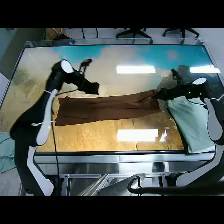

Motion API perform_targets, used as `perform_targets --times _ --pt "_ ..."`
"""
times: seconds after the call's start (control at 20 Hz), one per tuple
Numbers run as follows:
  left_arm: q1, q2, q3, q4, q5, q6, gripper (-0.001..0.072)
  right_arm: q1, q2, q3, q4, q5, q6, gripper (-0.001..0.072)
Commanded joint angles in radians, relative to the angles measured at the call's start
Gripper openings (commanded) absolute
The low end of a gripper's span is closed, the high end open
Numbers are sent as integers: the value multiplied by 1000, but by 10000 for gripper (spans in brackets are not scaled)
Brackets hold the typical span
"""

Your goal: Fold the shirts.

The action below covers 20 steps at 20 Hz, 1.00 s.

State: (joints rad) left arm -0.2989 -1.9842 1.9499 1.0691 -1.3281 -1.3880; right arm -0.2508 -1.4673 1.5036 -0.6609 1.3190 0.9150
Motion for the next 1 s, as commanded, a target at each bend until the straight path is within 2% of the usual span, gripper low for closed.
perform_targets --times 0.0,0.2,0.35,0.45,0.55,0.65,0.75,0.85,0.95 --pt "-144 -117 1 3 127 -12 16 -1 82 80 65 121 54 17" --pt "-253 -232 1 0 196 -34 16 1 206 122 82 169 116 17" --pt "-291 -246 6 0 232 -35 16 3 280 122 83 172 130 17" --pt "-296 -246 77 0 185 -66 16 5 300 122 82 172 137 17" --pt "-282 -217 180 -8 68 -80 16 20 298 122 83 172 149 17" --pt "-246 -105 187 -91 19 -74 16 55 289 122 100 171 148 17" --pt "-169 68 118 -249 15 -38 16 111 275 122 153 159 148 17" --pt "-58 251 53 -399 13 19 17 191 263 122 196 106 148 17" --pt "76 395 61 -478 -2 30 16 314 245 122 225 8 148 18"
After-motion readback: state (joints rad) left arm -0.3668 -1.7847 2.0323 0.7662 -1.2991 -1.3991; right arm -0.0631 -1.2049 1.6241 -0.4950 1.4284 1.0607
